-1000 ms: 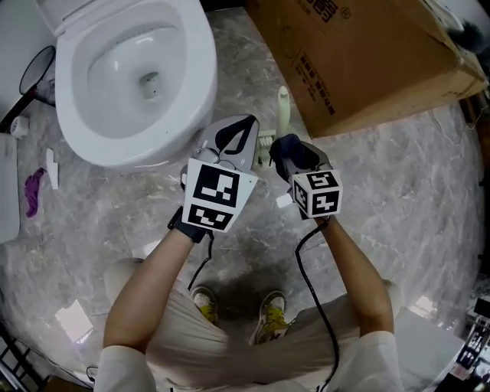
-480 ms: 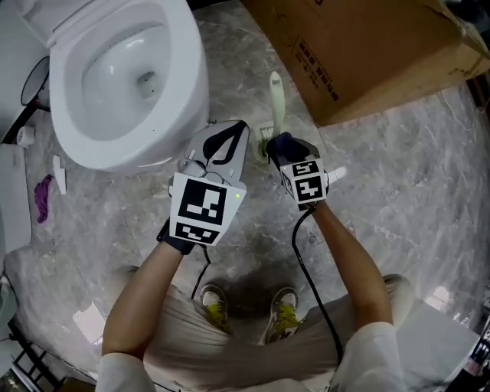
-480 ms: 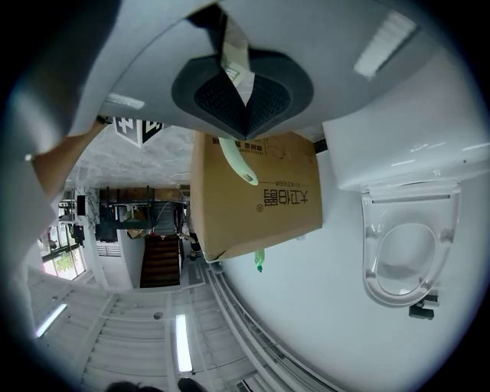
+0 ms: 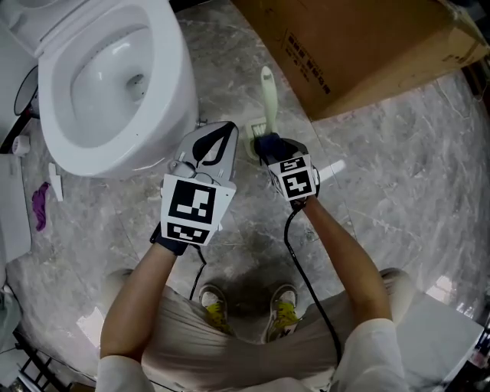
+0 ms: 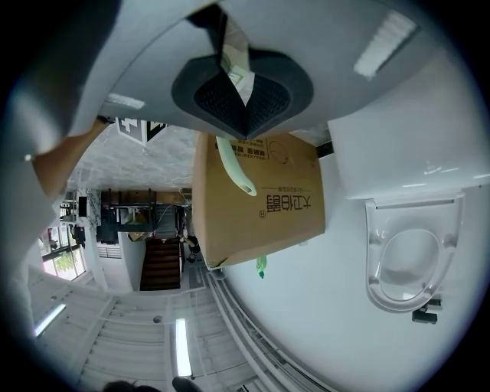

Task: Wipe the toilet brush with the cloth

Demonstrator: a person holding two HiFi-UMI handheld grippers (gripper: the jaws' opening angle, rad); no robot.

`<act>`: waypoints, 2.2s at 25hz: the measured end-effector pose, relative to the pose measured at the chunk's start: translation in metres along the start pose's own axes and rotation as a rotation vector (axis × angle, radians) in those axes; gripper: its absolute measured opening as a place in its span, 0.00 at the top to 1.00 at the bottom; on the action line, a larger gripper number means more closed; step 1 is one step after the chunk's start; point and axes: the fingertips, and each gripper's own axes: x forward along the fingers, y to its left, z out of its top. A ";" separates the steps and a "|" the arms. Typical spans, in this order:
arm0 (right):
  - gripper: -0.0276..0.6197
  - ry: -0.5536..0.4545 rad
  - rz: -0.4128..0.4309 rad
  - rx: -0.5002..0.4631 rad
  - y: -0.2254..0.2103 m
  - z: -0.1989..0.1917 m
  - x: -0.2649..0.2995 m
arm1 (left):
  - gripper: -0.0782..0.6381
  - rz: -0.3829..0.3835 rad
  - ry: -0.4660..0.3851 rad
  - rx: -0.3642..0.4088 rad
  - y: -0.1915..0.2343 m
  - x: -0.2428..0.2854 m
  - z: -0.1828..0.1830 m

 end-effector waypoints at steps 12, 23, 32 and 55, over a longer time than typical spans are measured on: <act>0.72 -0.005 0.063 0.079 -0.003 0.061 -0.068 | 0.89 -0.030 0.007 -0.069 -0.001 0.011 -0.005; 0.72 -0.341 -0.012 0.032 -0.010 0.179 -0.158 | 0.89 -0.069 -0.023 -0.068 -0.010 0.011 0.000; 0.72 -0.387 -0.078 -0.135 -0.018 0.193 -0.164 | 0.89 -0.080 0.014 -0.049 -0.017 0.007 -0.013; 0.72 -0.090 -0.008 -0.106 -0.004 0.049 -0.040 | 0.89 -0.056 0.012 -0.030 -0.019 0.003 -0.009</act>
